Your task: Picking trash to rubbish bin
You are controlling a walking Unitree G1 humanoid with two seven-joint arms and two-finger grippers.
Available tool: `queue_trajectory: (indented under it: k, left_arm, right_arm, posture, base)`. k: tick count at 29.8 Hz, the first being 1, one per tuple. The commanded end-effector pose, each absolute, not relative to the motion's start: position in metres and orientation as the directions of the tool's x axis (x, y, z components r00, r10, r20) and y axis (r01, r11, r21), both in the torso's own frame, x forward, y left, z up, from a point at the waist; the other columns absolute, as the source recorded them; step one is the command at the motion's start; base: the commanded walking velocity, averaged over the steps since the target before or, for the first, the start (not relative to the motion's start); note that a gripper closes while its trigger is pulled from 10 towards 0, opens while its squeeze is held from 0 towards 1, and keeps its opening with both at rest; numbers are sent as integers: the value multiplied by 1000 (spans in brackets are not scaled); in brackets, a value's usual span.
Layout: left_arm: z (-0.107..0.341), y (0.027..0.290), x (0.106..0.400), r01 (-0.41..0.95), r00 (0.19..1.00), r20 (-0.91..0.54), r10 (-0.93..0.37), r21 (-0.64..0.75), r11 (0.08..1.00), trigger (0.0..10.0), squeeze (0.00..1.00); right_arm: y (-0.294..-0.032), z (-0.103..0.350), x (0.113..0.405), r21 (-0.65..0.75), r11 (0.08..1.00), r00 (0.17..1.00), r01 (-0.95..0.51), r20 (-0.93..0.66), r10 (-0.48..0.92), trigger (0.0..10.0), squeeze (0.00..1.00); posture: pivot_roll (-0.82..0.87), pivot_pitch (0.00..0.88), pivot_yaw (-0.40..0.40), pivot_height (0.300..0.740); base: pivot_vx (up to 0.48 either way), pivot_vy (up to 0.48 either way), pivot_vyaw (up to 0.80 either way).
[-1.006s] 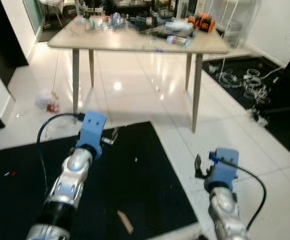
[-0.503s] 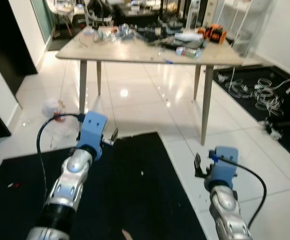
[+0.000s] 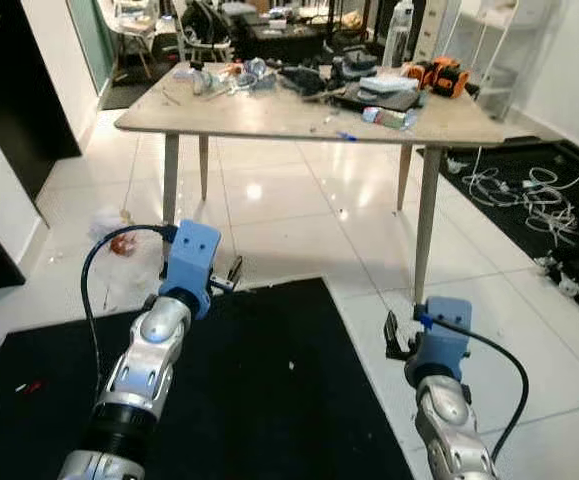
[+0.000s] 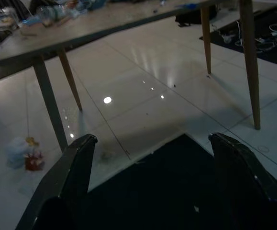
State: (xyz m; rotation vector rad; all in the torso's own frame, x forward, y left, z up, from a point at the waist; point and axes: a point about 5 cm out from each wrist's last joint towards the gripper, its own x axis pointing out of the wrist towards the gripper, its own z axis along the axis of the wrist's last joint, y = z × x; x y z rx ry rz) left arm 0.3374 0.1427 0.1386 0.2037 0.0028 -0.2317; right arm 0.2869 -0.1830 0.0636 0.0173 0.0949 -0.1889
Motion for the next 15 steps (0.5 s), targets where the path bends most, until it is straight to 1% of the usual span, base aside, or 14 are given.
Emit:
queue_trajectory:
  k: [1,15]
  left_arm:
    - [135,144,336,234,972,-42,-230,202,951,10000,0]
    - [133,141,332,243,970,-46,-239,186,952,10000,0]
  right_arm:
    - [-186,61,284,8,981,976,195,-104,-193,10000,0]
    - [-186,61,283,1,981,976,193,-103,-192,10000,0]
  posture:
    - [-17,61,44,740]
    - [-17,68,46,740]
  base:
    - [371,0,0]
    - [373,0,0]
